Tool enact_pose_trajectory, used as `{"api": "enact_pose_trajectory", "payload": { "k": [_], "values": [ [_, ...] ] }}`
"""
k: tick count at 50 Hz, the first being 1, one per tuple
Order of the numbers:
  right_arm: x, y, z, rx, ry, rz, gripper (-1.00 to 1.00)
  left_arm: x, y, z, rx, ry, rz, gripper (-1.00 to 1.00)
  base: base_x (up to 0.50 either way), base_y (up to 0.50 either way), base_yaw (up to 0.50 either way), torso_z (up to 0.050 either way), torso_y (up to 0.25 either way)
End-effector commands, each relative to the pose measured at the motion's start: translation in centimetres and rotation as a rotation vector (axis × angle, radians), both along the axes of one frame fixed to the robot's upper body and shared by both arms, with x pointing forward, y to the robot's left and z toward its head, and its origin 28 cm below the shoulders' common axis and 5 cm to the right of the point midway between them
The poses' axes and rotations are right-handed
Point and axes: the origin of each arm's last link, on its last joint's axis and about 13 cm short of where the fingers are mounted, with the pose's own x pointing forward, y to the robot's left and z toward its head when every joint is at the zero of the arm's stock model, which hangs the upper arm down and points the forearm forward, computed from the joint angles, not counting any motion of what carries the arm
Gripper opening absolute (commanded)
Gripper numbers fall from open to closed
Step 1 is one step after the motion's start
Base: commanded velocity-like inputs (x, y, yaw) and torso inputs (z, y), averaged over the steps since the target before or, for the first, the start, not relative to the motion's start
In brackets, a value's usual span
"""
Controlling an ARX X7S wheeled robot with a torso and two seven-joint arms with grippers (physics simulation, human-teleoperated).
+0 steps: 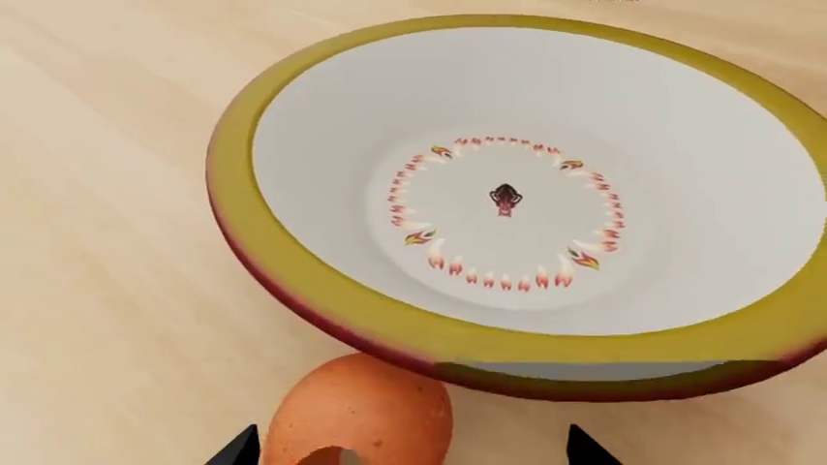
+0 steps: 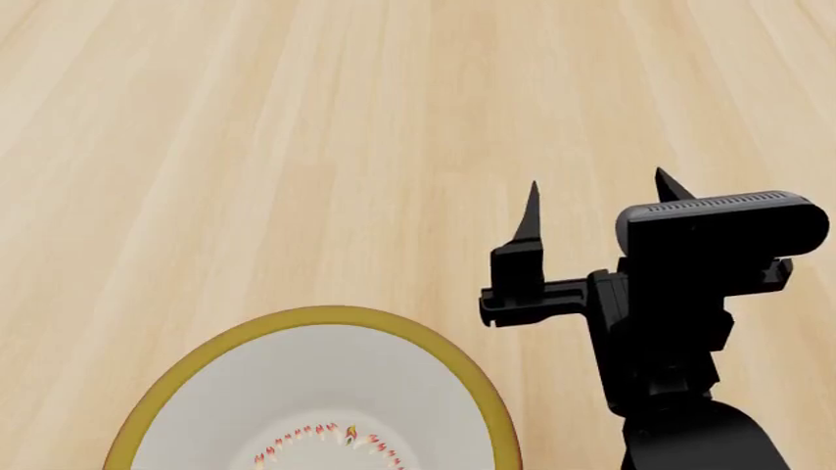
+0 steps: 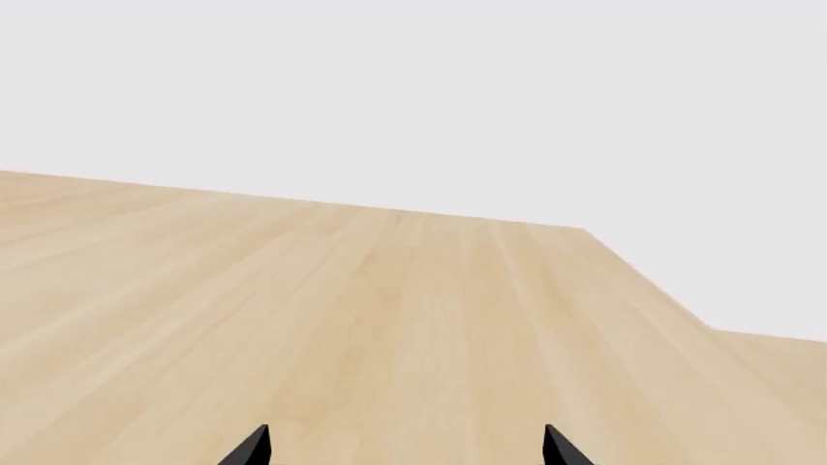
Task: Place the eggs and milk next to the bowl.
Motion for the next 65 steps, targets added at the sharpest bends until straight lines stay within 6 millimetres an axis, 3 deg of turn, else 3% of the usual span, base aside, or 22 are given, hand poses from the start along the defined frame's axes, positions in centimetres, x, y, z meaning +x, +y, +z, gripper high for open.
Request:
{"api": "enact_pose_trajectory", "payload": {
  "k": [1,43,65],
  "values": [
    [0.2,0.0,0.1,0.012,-0.013,0.000,1.00,-0.7,0.4,1.2,0.011,-0.054,0.018,1.00,0.00,0.00,0.00,0.000,0.000],
    [0.5,0.3,-0.2,0.021,-0.011,0.017,1.00,-4.0,2.2,4.4,-0.019,-0.199,0.213,1.00,0.00,0.00,0.00,0.000,0.000],
    [0.7,0.4,-0.2,0.021,-0.008,0.024,1.00,-3.1,3.5,5.0,-0.028,-0.249,0.460,1.00,0.00,0.00,0.00,0.000,0.000]
  ]
}}
